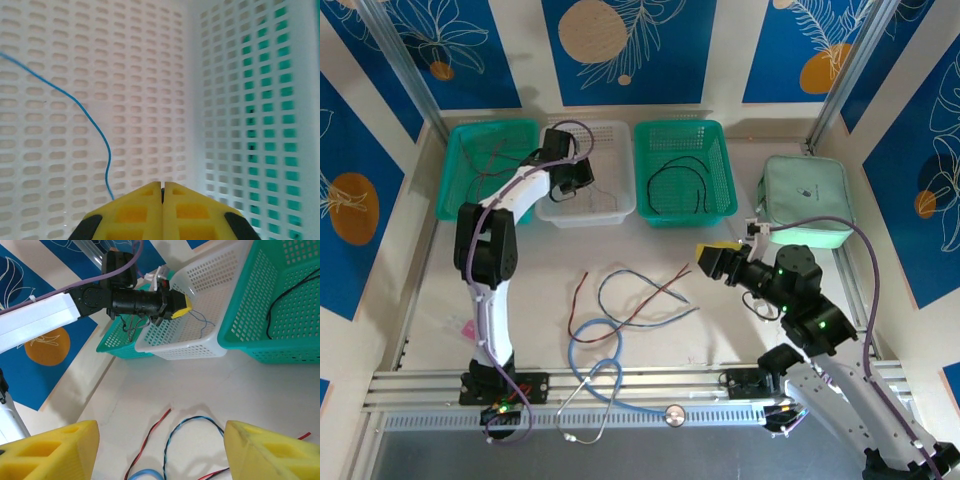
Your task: Untangle the cables
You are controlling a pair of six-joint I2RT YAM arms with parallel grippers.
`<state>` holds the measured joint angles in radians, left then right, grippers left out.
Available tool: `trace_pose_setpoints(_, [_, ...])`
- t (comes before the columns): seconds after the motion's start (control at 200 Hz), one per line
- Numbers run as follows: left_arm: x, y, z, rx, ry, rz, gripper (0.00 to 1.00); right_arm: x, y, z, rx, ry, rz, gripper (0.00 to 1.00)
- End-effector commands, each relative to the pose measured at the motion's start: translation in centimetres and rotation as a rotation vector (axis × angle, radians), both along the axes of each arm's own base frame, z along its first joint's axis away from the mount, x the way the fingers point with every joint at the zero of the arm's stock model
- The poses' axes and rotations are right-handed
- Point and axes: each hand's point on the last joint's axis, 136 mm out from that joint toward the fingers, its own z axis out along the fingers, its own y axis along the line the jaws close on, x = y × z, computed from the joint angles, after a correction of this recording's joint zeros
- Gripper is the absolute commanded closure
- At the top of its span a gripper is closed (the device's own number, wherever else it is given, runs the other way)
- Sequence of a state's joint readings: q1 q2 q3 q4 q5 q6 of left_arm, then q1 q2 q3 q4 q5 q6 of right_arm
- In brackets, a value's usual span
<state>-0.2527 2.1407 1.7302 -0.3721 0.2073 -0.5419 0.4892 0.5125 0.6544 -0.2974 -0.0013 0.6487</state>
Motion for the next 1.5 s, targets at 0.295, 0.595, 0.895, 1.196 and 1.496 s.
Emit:
trace_pose_setpoints(0.295, [0.9, 0.8, 2.2, 0.190, -0.118, -0.042, 0.33, -0.2, -2.0, -0.8, -0.016, 0.055, -0.103, 0.34])
trace_pose_setpoints(0.595, [-0.1, 1.8, 10.0, 0.234, -0.279, 0.001, 0.01, 0.8, -5.4, -6.7, -0.172, 0.430, -0.369, 0.44])
trace_pose_setpoints(0.895, [-7.6, -2.1, 13.5, 0.220, -0.353, -0.223, 0.01, 2.0, -3.4, -10.6, -0.219, 0.572, -0.407, 0.44])
trace_pose_setpoints(1.196, [-18.8, -6.0, 9.6, 0.096, -0.295, -0.454, 0.10, 2.5, -2.4, -15.6, -0.258, 0.789, -0.508, 0.44])
trace_pose_setpoints(1.496, [-25.7, -2.8, 7.3, 0.076, -0.203, -0.439, 0.13, 3.7, -0.1, -19.4, -0.398, 0.873, -0.547, 0.46])
